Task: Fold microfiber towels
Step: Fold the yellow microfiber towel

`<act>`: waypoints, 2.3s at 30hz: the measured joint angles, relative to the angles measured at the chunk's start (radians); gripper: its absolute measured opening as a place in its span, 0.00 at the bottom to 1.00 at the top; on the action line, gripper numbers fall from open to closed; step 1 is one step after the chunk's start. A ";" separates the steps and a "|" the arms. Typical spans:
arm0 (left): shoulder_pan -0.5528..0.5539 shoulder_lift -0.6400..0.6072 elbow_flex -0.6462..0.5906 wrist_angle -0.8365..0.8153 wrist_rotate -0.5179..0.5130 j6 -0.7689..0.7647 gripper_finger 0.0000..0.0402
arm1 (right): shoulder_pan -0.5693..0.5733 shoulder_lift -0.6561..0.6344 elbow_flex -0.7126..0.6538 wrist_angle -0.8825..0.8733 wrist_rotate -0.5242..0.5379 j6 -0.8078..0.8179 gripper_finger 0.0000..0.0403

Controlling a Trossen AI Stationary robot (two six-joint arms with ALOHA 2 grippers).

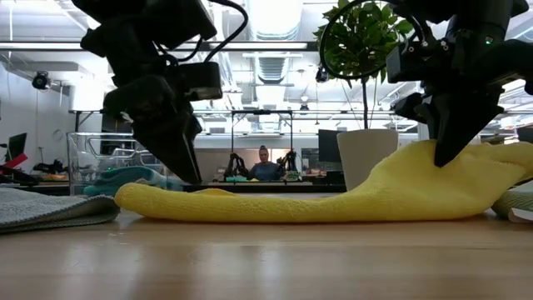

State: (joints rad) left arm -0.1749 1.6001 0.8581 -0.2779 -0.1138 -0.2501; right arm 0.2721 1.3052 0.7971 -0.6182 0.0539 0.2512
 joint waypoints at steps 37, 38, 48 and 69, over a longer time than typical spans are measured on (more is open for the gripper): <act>-0.078 0.065 0.019 -0.027 -0.096 -0.250 0.47 | 0.000 0.000 -0.004 0.010 0.026 0.034 0.02; -0.079 0.066 0.019 -0.027 -0.096 -0.250 0.46 | 0.000 0.000 -0.005 0.009 0.026 0.034 0.02; -0.079 0.065 0.019 -0.050 -0.072 -0.243 0.19 | 0.000 0.000 -0.006 0.010 0.026 0.034 0.02; -0.066 -0.059 0.073 -0.309 -0.181 -0.214 0.00 | -0.046 0.004 0.028 -0.005 0.130 -0.028 0.02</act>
State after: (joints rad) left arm -0.2410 1.5408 0.9311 -0.5872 -0.2947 -0.4640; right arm 0.2265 1.3096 0.8253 -0.6234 0.1836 0.2230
